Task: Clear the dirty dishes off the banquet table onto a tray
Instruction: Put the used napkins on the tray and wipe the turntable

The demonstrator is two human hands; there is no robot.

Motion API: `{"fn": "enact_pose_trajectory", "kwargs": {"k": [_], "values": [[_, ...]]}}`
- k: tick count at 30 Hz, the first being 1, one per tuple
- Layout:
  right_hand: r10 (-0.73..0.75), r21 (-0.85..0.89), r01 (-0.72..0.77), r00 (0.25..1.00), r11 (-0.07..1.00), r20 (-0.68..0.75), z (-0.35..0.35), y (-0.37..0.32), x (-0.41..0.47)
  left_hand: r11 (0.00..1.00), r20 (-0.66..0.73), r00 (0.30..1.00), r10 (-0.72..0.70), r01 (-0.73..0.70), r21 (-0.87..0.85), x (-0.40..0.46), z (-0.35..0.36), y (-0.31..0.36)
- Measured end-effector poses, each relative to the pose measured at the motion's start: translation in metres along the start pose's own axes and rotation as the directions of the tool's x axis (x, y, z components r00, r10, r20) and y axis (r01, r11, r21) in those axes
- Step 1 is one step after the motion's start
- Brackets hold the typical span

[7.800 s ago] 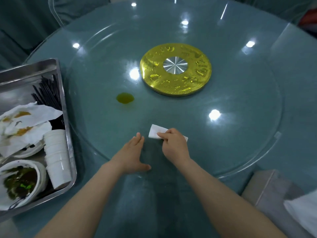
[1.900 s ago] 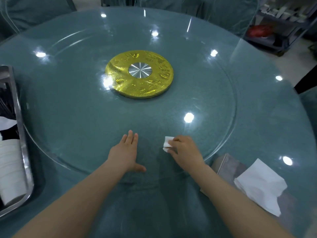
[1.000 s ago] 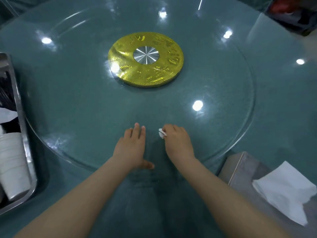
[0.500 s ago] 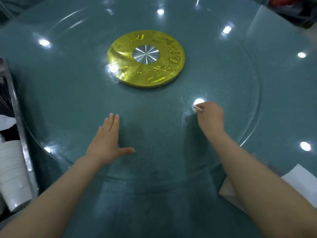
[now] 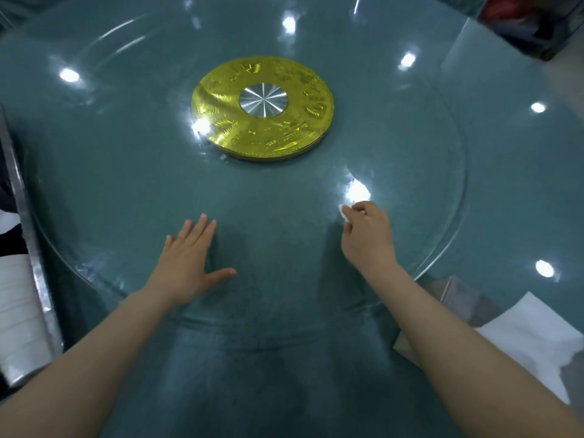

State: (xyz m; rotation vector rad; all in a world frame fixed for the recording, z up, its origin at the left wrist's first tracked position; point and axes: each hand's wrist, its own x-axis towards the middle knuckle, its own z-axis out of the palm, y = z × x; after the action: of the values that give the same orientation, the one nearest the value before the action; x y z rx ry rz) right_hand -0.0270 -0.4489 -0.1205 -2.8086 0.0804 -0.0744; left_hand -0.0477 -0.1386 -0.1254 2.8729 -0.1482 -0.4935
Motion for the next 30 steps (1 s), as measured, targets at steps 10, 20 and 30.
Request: {"fn": "enact_pose_trajectory", "kwargs": {"k": [10,20,30], "values": [[-0.219,0.219,0.194,0.971,0.956,0.096,0.0,-0.009,-0.042,0.997,-0.015,1.0,-0.002,0.001,-0.076,0.005,-0.004,-0.005],[0.013,0.073,-0.009,0.999,0.997,-0.049,-0.009,0.033,0.048,0.996,0.019,1.0,0.005,-0.003,-0.091,0.002,-0.003,0.006],[0.285,0.102,-0.276,0.954,0.956,-0.092,0.0,0.015,0.122,0.997,0.013,0.998,0.068,-0.067,-0.046,0.006,-0.007,0.046]]}}
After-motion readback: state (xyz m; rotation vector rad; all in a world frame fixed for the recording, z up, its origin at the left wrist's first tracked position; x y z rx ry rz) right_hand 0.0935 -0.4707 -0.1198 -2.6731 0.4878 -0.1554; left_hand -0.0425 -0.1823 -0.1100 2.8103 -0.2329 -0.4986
